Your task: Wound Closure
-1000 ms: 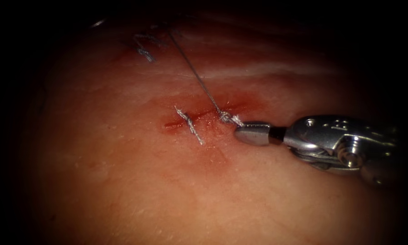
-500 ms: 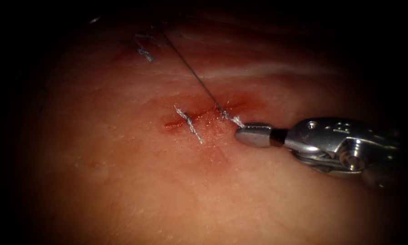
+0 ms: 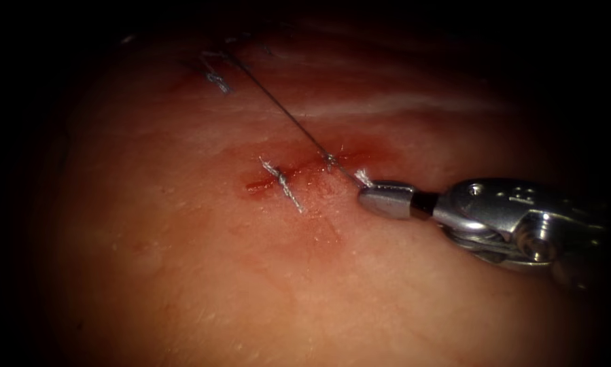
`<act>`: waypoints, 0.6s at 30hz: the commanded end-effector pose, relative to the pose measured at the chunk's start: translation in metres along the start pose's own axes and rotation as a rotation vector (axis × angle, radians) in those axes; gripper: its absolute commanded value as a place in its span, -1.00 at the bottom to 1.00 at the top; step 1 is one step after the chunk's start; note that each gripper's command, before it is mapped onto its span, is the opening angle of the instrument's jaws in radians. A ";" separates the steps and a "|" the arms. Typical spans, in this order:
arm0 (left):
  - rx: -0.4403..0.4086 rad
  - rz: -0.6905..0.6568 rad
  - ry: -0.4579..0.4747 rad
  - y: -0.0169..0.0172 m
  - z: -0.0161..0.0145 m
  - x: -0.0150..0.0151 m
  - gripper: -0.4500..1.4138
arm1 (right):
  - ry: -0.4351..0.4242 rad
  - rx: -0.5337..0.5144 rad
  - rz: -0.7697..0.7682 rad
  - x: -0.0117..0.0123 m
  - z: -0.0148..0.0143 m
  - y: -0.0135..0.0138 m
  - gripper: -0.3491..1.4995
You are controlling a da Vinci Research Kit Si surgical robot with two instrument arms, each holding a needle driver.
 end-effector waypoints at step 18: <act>-0.004 -0.035 -0.007 0.0017 -0.0005 0.0013 -1.00 | 0.016 0.053 -0.104 -0.0013 0.0017 -0.0016 -0.95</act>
